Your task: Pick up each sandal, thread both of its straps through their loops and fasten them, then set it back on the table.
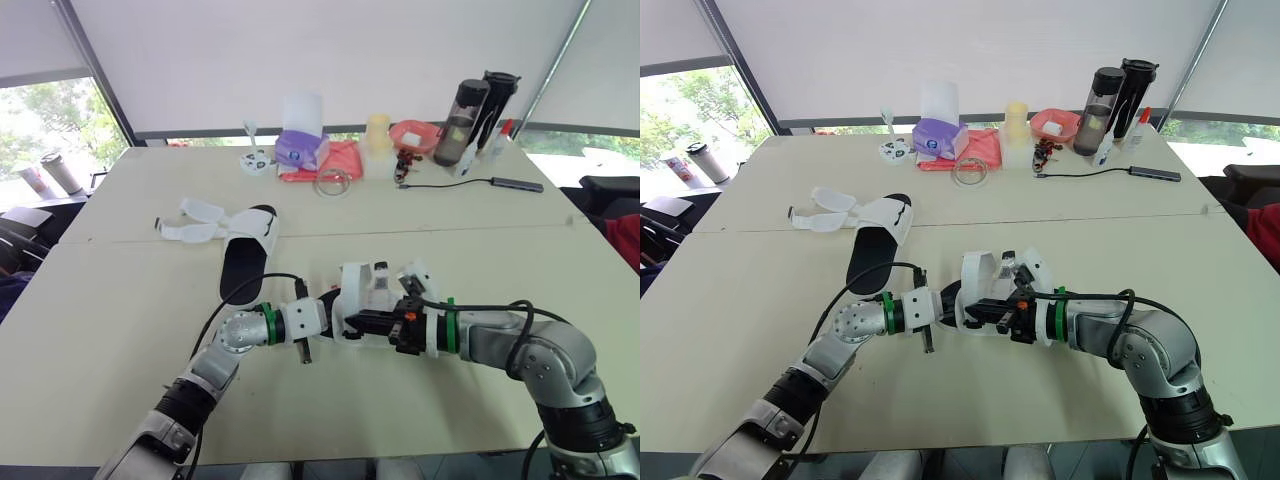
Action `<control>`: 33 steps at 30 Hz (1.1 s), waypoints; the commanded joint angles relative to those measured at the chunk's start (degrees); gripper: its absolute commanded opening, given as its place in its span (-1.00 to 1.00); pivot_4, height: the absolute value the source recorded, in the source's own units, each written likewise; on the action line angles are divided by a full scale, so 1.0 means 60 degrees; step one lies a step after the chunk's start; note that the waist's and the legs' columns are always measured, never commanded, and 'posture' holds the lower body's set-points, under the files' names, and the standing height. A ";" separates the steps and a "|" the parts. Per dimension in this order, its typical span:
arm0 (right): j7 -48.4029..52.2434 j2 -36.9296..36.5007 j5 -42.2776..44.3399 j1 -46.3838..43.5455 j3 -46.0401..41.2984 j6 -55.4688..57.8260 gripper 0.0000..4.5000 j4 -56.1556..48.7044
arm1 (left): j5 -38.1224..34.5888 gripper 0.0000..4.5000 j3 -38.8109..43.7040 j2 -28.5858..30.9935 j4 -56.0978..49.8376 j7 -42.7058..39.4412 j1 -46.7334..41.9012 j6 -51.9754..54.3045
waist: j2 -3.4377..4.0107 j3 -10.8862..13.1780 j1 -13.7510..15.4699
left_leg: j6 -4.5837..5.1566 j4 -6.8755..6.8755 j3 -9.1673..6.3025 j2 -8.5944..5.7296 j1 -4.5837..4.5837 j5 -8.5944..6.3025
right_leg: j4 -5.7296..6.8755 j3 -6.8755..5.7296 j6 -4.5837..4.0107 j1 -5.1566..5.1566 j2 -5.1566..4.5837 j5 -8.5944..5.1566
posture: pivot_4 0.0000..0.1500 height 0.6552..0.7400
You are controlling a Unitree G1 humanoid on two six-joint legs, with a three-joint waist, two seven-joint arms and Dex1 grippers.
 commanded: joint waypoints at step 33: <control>0.0533 -0.0563 -0.1261 0.0136 0.0853 -0.0728 -0.20 -0.0518 | 0.0620 -1.00 -0.0139 0.0234 0.1115 0.0147 0.0346 0.0610 | -0.0011 -0.0002 -0.0007 | -0.0002 -0.0003 0.0001 0.0002 -0.0005 -0.0001 | -0.0014 -0.0003 0.0000 0.0000 -0.0025 -0.0002 | 1.00 1.00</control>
